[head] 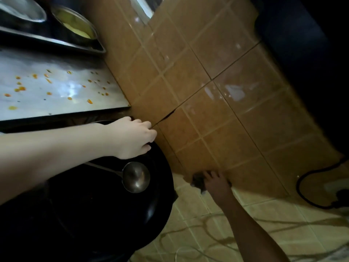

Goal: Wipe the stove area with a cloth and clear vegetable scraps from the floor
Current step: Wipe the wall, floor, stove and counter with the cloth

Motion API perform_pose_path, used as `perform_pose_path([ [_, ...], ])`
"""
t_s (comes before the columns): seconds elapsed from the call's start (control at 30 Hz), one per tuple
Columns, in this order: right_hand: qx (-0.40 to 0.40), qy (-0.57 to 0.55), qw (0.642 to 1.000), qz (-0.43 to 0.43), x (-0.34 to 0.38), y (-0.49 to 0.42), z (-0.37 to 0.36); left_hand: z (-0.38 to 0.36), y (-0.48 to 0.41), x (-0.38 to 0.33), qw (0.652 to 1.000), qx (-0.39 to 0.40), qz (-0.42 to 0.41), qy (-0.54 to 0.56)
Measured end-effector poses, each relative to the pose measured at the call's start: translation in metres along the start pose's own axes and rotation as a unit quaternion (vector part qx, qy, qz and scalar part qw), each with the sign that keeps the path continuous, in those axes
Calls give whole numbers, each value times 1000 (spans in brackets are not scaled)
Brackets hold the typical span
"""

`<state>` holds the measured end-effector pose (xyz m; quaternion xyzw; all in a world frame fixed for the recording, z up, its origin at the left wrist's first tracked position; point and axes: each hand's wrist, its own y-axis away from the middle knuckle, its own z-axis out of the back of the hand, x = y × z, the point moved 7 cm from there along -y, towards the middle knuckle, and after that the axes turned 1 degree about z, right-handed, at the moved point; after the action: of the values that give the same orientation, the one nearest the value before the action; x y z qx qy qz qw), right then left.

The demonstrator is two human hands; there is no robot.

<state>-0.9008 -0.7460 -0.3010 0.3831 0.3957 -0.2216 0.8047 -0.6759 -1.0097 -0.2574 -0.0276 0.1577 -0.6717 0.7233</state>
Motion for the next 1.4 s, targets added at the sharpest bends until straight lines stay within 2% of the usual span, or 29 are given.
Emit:
perform_pose_path([
  [0.1,-67,-32,994,-86,-42,-5,46,9,2,11,1000,5,19,9],
  [0.2,-134,-67,972,-178,-98,-9,108,19,5,23,999,8,36,4],
  [0.33,-218,-113,923,-297,-159,0,170,30,7,41,998,13,55,-5],
  [0.4,-260,-164,893,-329,-174,1,192,35,7,53,998,8,68,-3],
  [0.47,-274,-195,885,-322,-171,-9,204,37,7,64,997,5,80,1],
  [0.57,-250,-239,902,-259,-140,-35,203,35,11,80,996,2,89,-4],
  [0.7,-116,-120,979,-112,-64,-76,181,26,23,109,996,3,93,-10],
  [0.77,-44,-90,992,-71,-37,-86,167,22,32,130,995,6,98,-18],
  [0.83,-9,-90,992,-84,-30,-89,164,23,42,154,994,3,106,-20],
  [0.9,-13,-121,987,-107,-31,-89,172,26,52,174,994,-3,108,-19],
  [1.0,-38,-227,963,-138,-35,-89,194,27,69,198,994,-1,112,-18],
  [1.23,-99,-240,956,-140,-25,-88,252,29,100,243,990,52,133,-9],
  [1.4,-130,-285,936,-163,-10,-71,287,48,104,250,991,65,119,20],
])
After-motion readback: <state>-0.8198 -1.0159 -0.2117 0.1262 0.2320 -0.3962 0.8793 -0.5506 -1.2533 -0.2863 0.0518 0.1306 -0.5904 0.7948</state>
